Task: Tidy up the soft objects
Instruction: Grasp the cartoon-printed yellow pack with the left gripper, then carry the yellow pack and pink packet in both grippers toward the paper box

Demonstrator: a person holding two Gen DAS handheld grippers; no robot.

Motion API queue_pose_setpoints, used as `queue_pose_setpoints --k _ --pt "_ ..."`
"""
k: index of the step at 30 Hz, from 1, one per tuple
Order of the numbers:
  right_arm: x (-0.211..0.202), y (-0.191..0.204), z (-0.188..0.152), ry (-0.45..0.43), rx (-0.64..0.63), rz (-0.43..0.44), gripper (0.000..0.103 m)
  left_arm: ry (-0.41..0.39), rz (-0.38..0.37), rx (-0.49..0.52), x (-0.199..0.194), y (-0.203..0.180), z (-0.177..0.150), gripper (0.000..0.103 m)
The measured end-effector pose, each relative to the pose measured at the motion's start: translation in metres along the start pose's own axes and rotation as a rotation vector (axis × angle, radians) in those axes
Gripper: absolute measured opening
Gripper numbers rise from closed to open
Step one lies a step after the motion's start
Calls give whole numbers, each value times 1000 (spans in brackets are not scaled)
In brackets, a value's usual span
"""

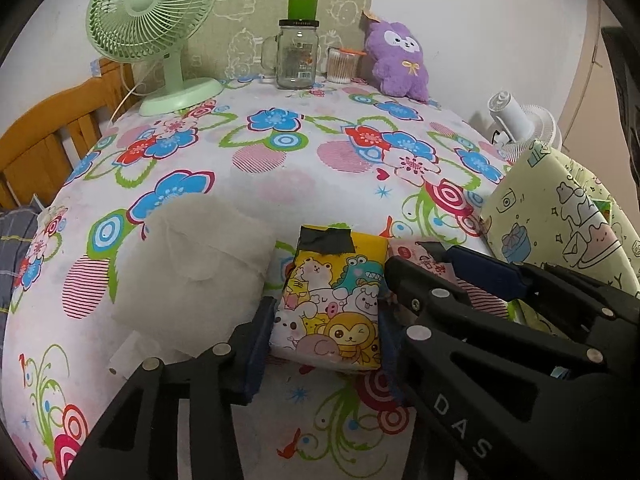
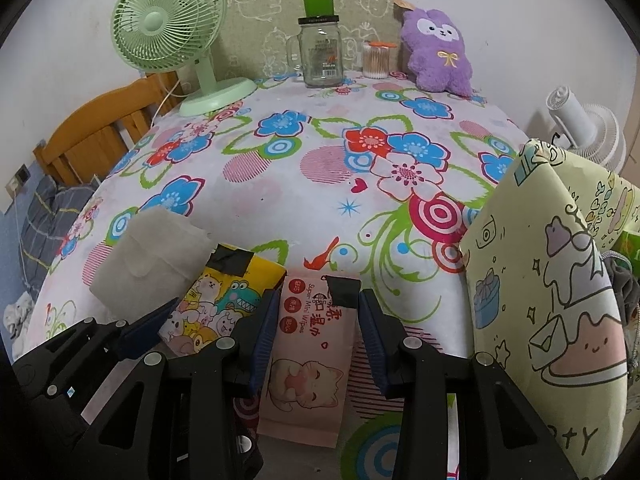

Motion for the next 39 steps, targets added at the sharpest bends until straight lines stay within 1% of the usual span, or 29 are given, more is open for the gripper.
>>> queue_pose_setpoints --k 9,24,39 --pt "-19 3 5 -41 -5 8 44 -45 13 2 -21 -3 6 48" --pt "-67 6 16 -130 -17 16 44 -135 42 5 -68 -15 17 48" --pt "-119 14 32 -206 -38 54 44 -214 89 -2 -117 -21 33 48"
Point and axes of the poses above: each gripper's, at about its wrist camera, not at the fingertips, and x roughly the way its jaws point, y to its left, z to its top, the point moved 10 cm from there along x, roughly the way its jaws point, and after that the axes turned 2 degrees about -z, right-handed, at the moved point
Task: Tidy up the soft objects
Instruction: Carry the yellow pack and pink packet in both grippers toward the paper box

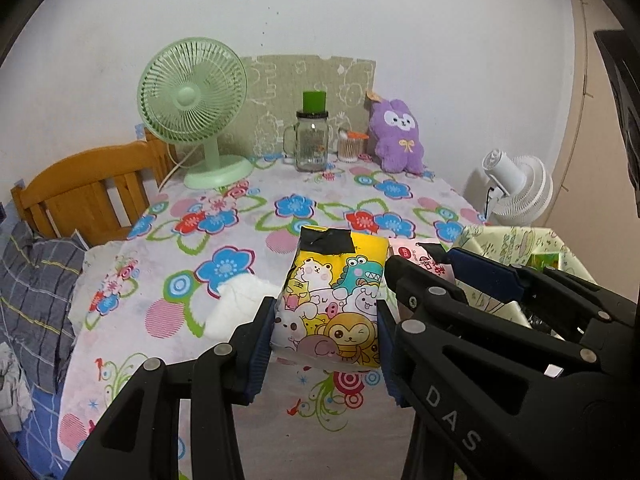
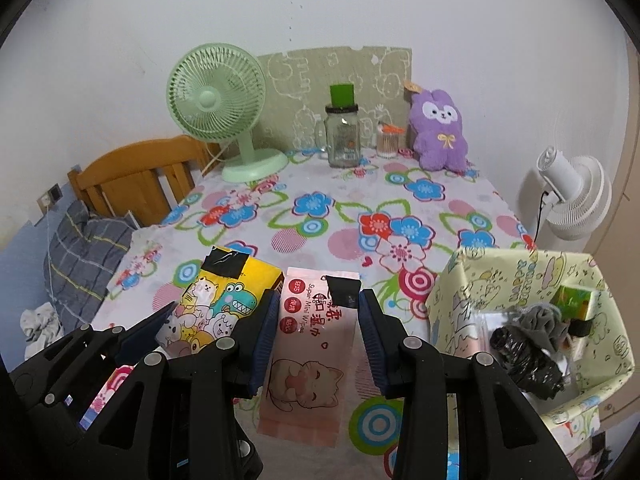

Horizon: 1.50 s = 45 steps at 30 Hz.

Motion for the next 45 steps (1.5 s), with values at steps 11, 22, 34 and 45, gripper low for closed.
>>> queue_pose_setpoints --k 11,22,34,45 --pt "-30 -1 24 -50 -4 14 44 -46 13 3 -25 -8 22 48" --pt "-42 -19 35 -62 -11 -9 44 -64 1 9 -27 -27 34 48" --pt "-49 -54 39 -77 -4 -40 44 -76 -27 25 -20 -62 40 48" --pt "-50 -96 41 -82 16 -91 44 -71 -77 61 -5 -100 44 49"
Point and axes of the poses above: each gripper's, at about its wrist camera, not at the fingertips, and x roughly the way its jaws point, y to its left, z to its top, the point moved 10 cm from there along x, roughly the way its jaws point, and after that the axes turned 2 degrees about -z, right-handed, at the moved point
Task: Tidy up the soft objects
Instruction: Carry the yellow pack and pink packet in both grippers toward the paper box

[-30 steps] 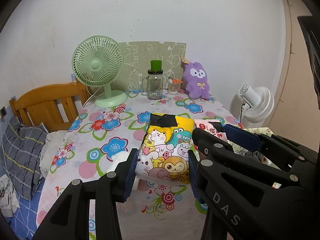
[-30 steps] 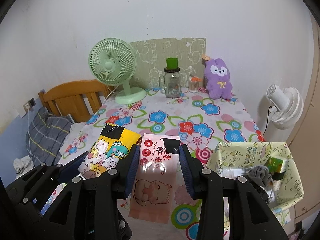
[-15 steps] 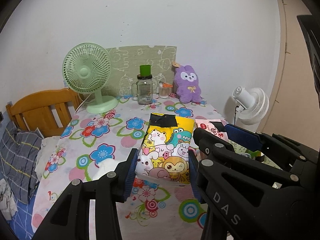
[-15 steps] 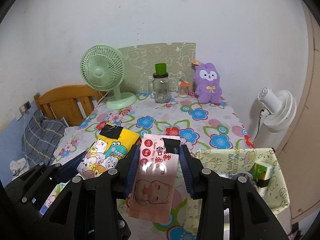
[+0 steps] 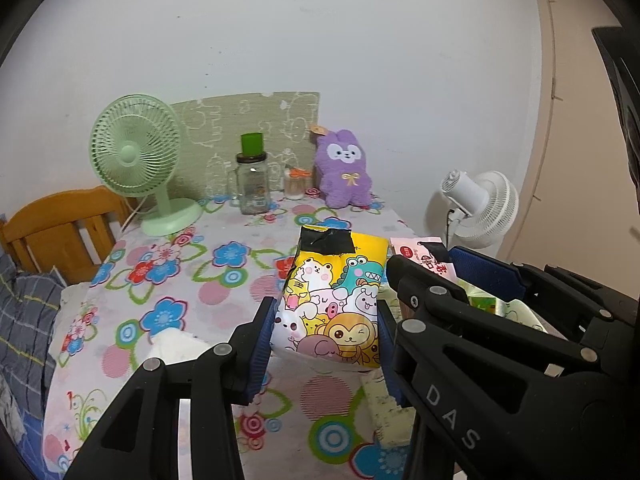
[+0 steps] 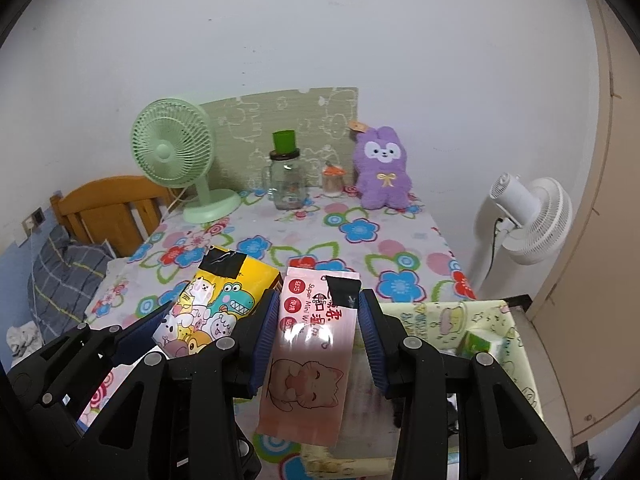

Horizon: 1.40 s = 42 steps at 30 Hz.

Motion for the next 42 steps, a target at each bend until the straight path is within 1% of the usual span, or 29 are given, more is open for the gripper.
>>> queue_pose_setpoints --k 11,22,33,42 --pt "7 -38 -5 14 31 -44 44 19 -48 28 18 -34 0 49" --pt "12 -69 -12 28 61 -82 44 40 -88 54 34 -61 -3 49" --pt "18 -97 -22 48 91 -109 44 67 -116 77 49 -85 -9 49" --pt "27 -120 -36 82 123 -125 44 112 -127 103 64 -103 -19 50"
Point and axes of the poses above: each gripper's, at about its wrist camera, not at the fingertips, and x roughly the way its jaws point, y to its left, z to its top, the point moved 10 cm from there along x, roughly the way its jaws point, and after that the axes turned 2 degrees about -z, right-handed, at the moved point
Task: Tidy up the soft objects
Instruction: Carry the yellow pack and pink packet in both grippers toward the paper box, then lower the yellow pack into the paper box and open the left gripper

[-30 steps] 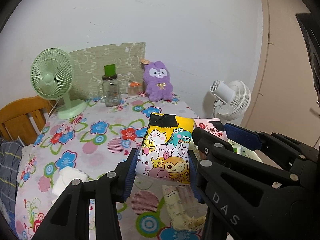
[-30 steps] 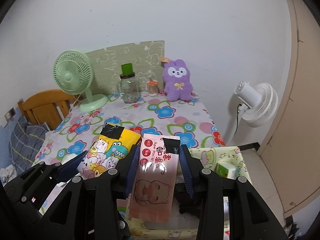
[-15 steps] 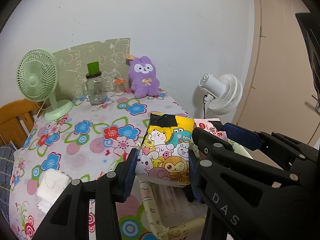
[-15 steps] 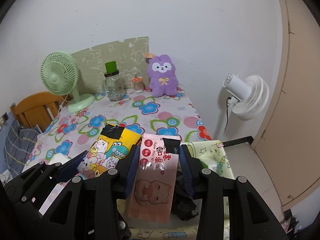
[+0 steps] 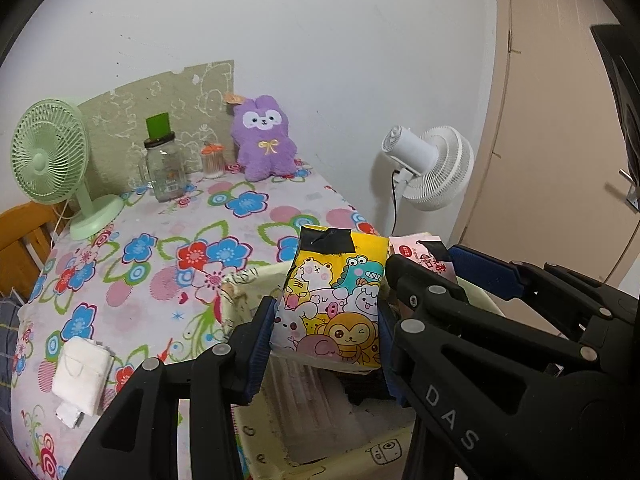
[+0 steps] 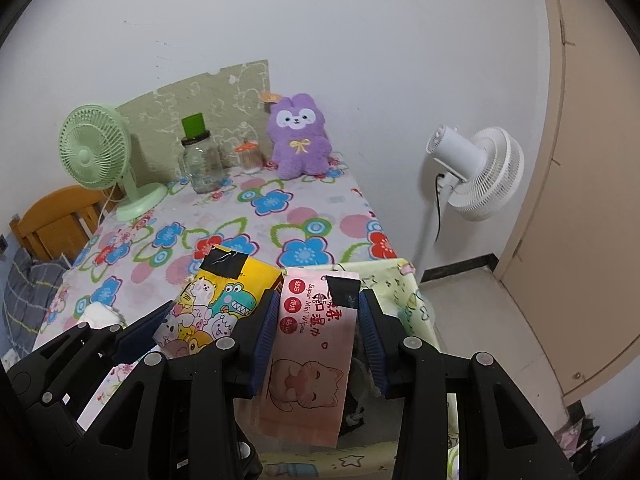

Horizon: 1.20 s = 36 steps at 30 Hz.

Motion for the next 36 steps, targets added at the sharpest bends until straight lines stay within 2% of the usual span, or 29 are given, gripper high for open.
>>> queue_pose_setpoints --k 5,9,12,16,18,20,23,31,36 --pt "10 -6 -9 30 13 2 44 43 7 14 10 -4 -8 52" --pt "15 -7 -15 47 24 12 44 60 21 25 13 -3 -13 63" --pt "18 -9 -20 59 38 21 44 74 17 29 16 -5 -15 67" --pt "20 -11 -23 65 52 22 46 80 13 36 17 -7 -16 69" --pt "19 -12 -23 63 54 20 51 81 4 38 17 -9 -16 72" --pt "18 -12 -23 58 58 26 61 76 2 38 16 -10 -16 74" --pt "16 -11 -22 54 65 33 66 68 6 39 13 -10 -15 76" --pt "9 -7 -19 41 70 30 75 45 15 29 4 -4 -12 84" --pt "2 -2 -16 28 66 22 76 32 28 24 -3 3 -10 87"
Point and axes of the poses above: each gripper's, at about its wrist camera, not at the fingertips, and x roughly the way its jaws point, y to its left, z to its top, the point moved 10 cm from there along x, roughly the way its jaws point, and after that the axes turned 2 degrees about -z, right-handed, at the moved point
